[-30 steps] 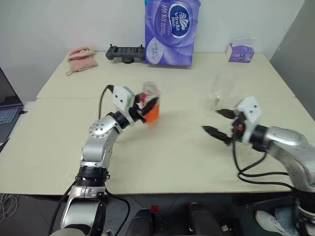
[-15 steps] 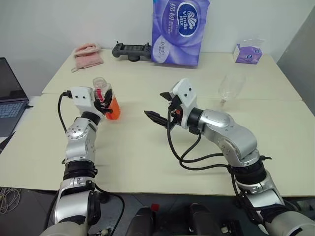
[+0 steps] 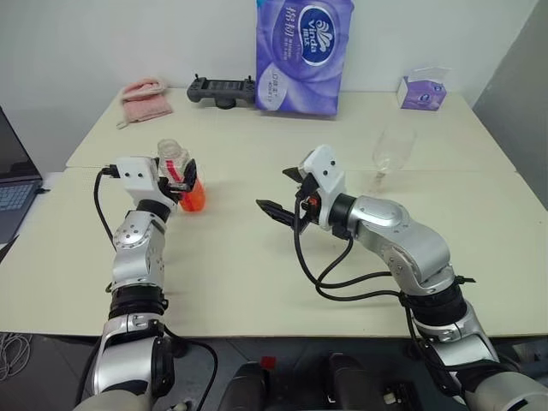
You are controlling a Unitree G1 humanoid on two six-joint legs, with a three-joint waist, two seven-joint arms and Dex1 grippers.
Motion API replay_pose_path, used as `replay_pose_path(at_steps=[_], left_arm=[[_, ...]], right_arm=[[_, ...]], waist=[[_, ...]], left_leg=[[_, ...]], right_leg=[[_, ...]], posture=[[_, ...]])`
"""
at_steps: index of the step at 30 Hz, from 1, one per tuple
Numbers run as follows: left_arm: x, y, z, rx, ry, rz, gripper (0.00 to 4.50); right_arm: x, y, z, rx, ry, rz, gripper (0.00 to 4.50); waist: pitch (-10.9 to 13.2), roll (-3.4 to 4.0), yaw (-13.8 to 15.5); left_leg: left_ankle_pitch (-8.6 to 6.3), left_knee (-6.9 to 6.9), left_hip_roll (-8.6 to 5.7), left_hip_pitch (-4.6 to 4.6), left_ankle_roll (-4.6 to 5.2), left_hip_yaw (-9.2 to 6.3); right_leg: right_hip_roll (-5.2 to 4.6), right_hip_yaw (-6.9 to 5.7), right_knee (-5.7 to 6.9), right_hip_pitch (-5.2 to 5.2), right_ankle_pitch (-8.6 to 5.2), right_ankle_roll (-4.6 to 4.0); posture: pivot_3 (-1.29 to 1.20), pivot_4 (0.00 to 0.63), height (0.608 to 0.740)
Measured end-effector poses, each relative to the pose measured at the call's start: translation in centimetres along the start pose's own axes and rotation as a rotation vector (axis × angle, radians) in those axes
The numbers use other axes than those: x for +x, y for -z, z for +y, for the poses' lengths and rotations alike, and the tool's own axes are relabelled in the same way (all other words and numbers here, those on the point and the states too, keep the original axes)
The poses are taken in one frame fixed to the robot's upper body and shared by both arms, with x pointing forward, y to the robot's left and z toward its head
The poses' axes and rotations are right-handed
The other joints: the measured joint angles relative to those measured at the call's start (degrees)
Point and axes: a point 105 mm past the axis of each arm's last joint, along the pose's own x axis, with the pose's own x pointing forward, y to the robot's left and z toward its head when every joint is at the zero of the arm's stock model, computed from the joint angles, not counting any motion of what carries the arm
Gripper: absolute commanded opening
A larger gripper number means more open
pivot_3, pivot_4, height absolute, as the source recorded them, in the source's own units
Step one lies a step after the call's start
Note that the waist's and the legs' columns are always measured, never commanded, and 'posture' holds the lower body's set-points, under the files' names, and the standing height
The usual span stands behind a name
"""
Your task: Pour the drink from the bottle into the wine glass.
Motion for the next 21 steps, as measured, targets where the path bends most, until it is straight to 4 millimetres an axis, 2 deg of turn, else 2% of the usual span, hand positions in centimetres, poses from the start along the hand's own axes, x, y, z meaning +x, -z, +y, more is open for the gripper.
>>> replay_pose_path(at_steps=[5, 10, 14, 21], left_arm=[[-0.3, 0.3, -0.3, 0.008, 0.003, 0.019, 4.47], [-0.7, 0.5, -0.8, 0.011, 0.020, 0.031, 4.47], [-1.9, 0.7, -0.9, 0.012, 0.021, 0.046, 4.47], [-6.7, 2.5, -0.7, -0.001, -0.024, 0.136, 4.47]], right_arm=[[-0.6, 1.1, -0.5, 0.004, 0.018, 0.034, 4.50], [-0.8, 1.2, -1.0, -0.006, 0.028, 0.041, 4.50], [-1.5, 1.7, -1.9, 0.002, 0.062, 0.051, 4.50], [-5.7, 6.7, -5.2, 0.091, 0.296, 0.126, 4.50]], waist=[[0.00, 0.00, 0.00], [0.00, 0.00, -0.04], [0.00, 0.00, -0.04], [-0.01, -0.01, 0.00]], left_leg=[[0.00, 0.00, 0.03, 0.00, 0.00, 0.01], [0.00, -0.01, 0.08, 0.00, 0.00, 0.03], [0.00, -0.02, 0.21, 0.00, 0.00, 0.02], [-0.02, -0.03, 0.34, 0.06, 0.00, 0.18]], right_leg=[[0.00, 0.02, 0.00, 0.00, 0.00, 0.00], [0.02, 0.02, -0.01, 0.00, 0.00, 0.00], [0.02, 0.04, -0.04, 0.01, 0.00, 0.00], [0.00, 0.18, -0.09, 0.06, 0.00, 0.00]], posture=[[0.00, 0.150, 0.740], [0.00, 0.150, 0.740], [0.00, 0.150, 0.740], [0.00, 0.150, 0.740]])
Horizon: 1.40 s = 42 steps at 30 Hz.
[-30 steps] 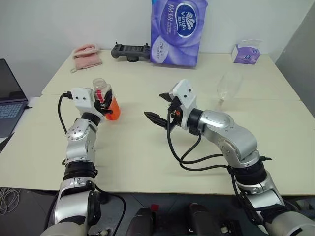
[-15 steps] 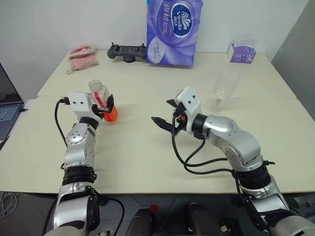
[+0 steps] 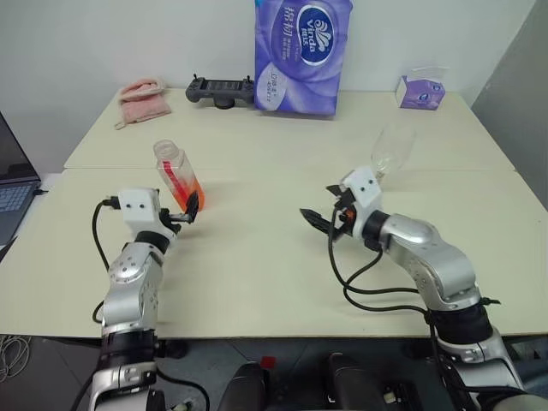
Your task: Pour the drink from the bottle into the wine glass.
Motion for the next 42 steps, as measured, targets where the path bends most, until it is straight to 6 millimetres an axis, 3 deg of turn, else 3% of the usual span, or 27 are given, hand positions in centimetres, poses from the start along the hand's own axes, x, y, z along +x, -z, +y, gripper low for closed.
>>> replay_pose_path(at_steps=[5, 9, 12, 16, 19, 23, 26, 37, 40, 42], left_arm=[[-3.1, 0.7, -1.0, -0.040, 0.066, 0.032, 4.47], [-4.8, 1.6, -5.6, -0.045, 0.300, 0.085, 4.47], [-5.3, 2.3, -10.7, -0.055, 0.517, 0.117, 4.47], [-5.0, 1.5, -14.2, -0.041, 0.668, 0.102, 4.47], [-5.1, 0.6, -16.0, -0.036, 0.752, 0.085, 4.47], [-5.6, -0.1, -16.8, -0.017, 0.821, 0.081, 4.47], [-5.7, -0.1, -16.8, -0.010, 0.830, 0.091, 4.50], [-5.6, -1.1, -17.2, 0.007, 0.855, 0.067, 4.50], [-5.4, -1.2, -16.7, 0.010, 0.843, 0.066, 4.50], [-5.3, -1.4, -15.6, 0.014, 0.812, 0.066, 4.50]], right_arm=[[-1.8, 2.3, -3.3, 0.072, 0.228, -0.010, 4.50], [-2.1, 3.8, -6.4, 0.087, 0.403, -0.002, 4.50], [-0.9, 4.0, -8.2, 0.082, 0.476, -0.010, 4.50], [0.8, 3.8, -9.5, 0.097, 0.511, -0.041, 4.50], [1.9, 4.2, -10.2, 0.110, 0.533, -0.045, 4.50], [2.5, 4.9, -11.1, 0.120, 0.561, -0.046, 4.50], [2.7, 5.3, -11.6, 0.130, 0.584, -0.057, 3.88], [3.5, 4.4, -12.1, 0.086, 0.603, -0.106, 0.14], [3.6, 4.2, -11.6, 0.063, 0.571, -0.108, 0.13], [3.7, 3.8, -10.2, 0.017, 0.496, -0.128, 0.13]], waist=[[0.00, 0.00, -0.04], [0.00, 0.00, 0.04], [0.00, 0.01, -0.08], [0.00, 0.01, -0.16], [0.00, 0.01, -0.21], [0.00, 0.02, -0.24], [0.00, 0.02, -0.25], [0.01, 0.03, -0.24], [0.01, 0.03, -0.29], [0.01, 0.04, -0.32]], left_leg=[[0.00, -0.02, 0.04, 0.02, 0.00, 0.39], [0.00, -0.01, -0.03, 0.07, 0.00, 0.55], [0.00, -0.02, -0.09, 0.10, 0.01, 0.69], [0.00, -0.03, 0.00, 0.13, 0.01, 0.69], [-0.01, -0.04, 0.00, 0.12, 0.02, 0.73], [-0.01, -0.04, 0.01, 0.13, 0.03, 0.74], [-0.01, -0.04, 0.00, 0.13, 0.03, 0.74], [-0.01, -0.03, 0.00, 0.12, 0.03, 0.74], [-0.01, -0.05, 0.01, 0.13, 0.03, 0.73], [-0.02, -0.08, 0.05, 0.13, 0.03, 0.72]], right_leg=[[0.06, 0.09, -0.02, 0.00, -0.01, 0.00], [0.09, 0.16, -0.09, 0.07, -0.02, 0.00], [0.20, 0.24, -0.08, 0.04, -0.02, 0.00], [0.34, 0.25, -0.05, 0.02, 0.01, -0.05], [0.34, 0.30, -0.06, 0.02, 0.02, -0.06], [0.33, 0.32, -0.05, 0.01, 0.03, -0.07], [0.33, 0.32, -0.05, 0.02, 0.03, -0.08], [0.33, 0.34, -0.06, 0.01, 0.03, -0.08], [0.33, 0.33, -0.03, -0.01, 0.03, -0.08], [0.35, 0.32, -0.02, -0.04, 0.03, -0.08]], posture=[[0.00, 0.150, 0.740], [0.00, 0.150, 0.740], [0.00, 0.150, 0.740], [0.00, 0.150, 0.740], [0.00, 0.150, 0.740], [0.00, 0.150, 0.740], [0.00, 0.150, 0.740], [0.00, 0.150, 0.740], [0.00, 0.150, 0.740], [0.00, 0.150, 0.740]])
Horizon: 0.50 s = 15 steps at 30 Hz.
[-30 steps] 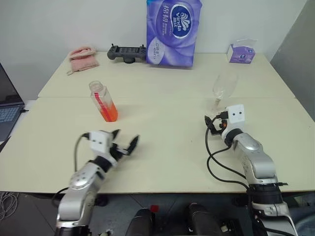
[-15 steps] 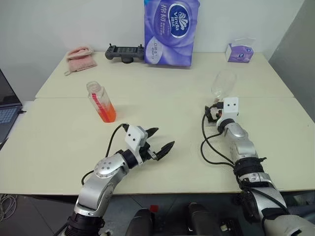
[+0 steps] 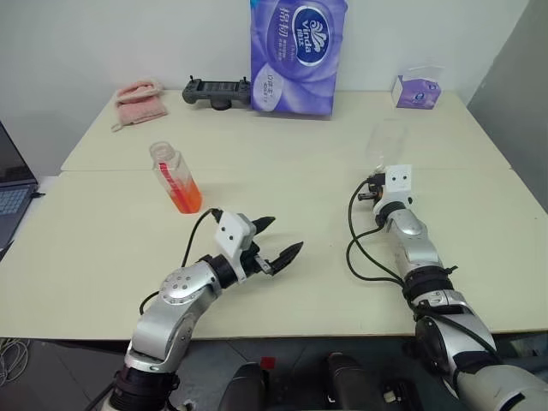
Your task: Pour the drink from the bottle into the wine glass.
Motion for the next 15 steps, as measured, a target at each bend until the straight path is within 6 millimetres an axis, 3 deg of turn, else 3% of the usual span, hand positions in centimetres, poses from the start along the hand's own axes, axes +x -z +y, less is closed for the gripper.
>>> replay_pose_path(at_steps=[4, 7, 11, 15], left_arm=[[-1.7, 0.6, 1.1, 0.006, -0.040, 0.035, 4.50], [-3.2, 0.8, 1.4, 0.011, -0.058, 0.061, 4.50], [-5.4, 0.6, 1.7, 0.019, -0.096, 0.078, 4.50], [-6.1, 0.5, 1.0, 0.009, -0.093, 0.084, 4.50]], right_arm=[[-1.1, -1.0, 3.0, -0.035, -0.153, -0.038, 0.13], [-2.0, -3.2, 5.5, 0.001, -0.268, -0.098, 0.13], [-4.3, -5.9, 11.7, 0.053, -0.530, -0.187, 0.13], [-6.2, -5.0, 17.3, 0.099, -0.733, -0.144, 0.13]], waist=[[0.02, 0.03, -0.04], [0.03, 0.05, -0.04], [0.03, 0.07, -0.13], [0.04, 0.07, -0.01]], left_leg=[[0.00, 0.01, 0.03, -0.02, 0.00, -0.03], [0.00, 0.00, 0.08, -0.02, 0.00, -0.05], [-0.01, -0.03, 0.14, 0.03, 0.00, -0.09], [-0.01, -0.01, 0.12, 0.02, 0.00, -0.10]], right_leg=[[0.00, 0.00, 0.01, -0.02, 0.00, 0.00], [-0.01, -0.01, 0.00, -0.03, 0.00, 0.00], [0.00, -0.06, -0.01, 0.00, -0.02, -0.01], [-0.02, -0.07, -0.03, 0.02, -0.03, -0.02]], posture=[[0.00, 0.150, 0.740], [0.00, 0.150, 0.740], [0.00, 0.150, 0.740], [0.00, 0.150, 0.740]])
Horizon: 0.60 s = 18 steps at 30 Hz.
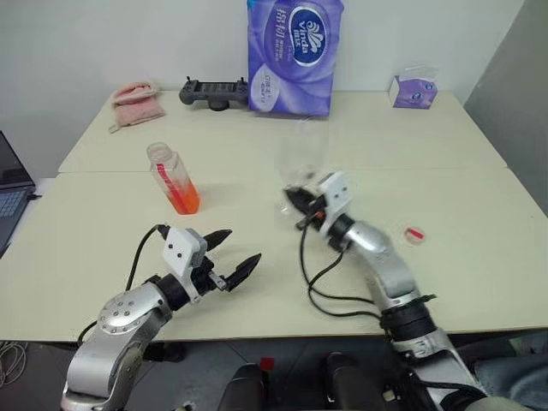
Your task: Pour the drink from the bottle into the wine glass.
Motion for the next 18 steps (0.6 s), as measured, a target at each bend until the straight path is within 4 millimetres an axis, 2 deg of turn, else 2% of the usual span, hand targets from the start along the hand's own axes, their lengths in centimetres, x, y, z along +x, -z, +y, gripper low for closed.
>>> replay_pose_path(at_steps=[2, 5, 12, 17, 18], left_arm=[[-0.1, 0.1, -0.1, -0.005, -0.003, 0.003, 4.50], [-0.3, 0.1, 0.0, -0.014, -0.015, 0.004, 4.50], [-0.5, 0.3, 0.0, -0.022, -0.028, 0.014, 4.50], [-0.8, 0.6, 0.2, -0.027, -0.045, 0.021, 4.50], [-0.8, 0.6, 0.2, -0.027, -0.048, 0.022, 4.50]], right_arm=[[0.6, 0.9, 1.6, 0.015, -0.050, 0.025, 0.13], [0.9, 1.8, 1.9, 0.018, -0.052, 0.053, 0.13], [0.4, 4.7, 0.4, 0.004, 0.022, 0.149, 0.13], [0.2, 4.7, 0.4, 0.001, 0.007, 0.148, 0.13], [0.2, 4.7, 0.4, 0.001, 0.006, 0.148, 0.48]], waist=[[0.00, 0.00, 0.34], [-0.01, -0.02, 0.34], [-0.01, -0.02, 0.17], [-0.01, -0.02, 0.16], [-0.01, -0.02, 0.16]], left_leg=[[0.00, 0.04, -0.03, -0.03, -0.01, -0.03], [0.00, 0.04, -0.07, -0.02, -0.01, -0.01], [0.00, 0.00, -0.09, -0.01, -0.02, 0.02], [0.00, 0.01, -0.08, 0.00, -0.02, 0.01], [0.00, 0.01, -0.08, 0.00, -0.02, 0.01]], right_leg=[[-0.07, -0.03, -0.03, 0.01, 0.00, 0.00], [-0.10, -0.02, -0.05, 0.03, 0.00, 0.00], [-0.01, -0.02, -0.03, 0.00, -0.01, -0.02], [-0.01, -0.02, -0.03, 0.01, -0.01, -0.01], [-0.01, -0.02, -0.04, 0.01, -0.01, -0.01]], posture=[[0.00, 0.150, 0.740], [0.00, 0.150, 0.740], [0.00, 0.150, 0.740], [0.00, 0.150, 0.740], [0.00, 0.150, 0.740]])
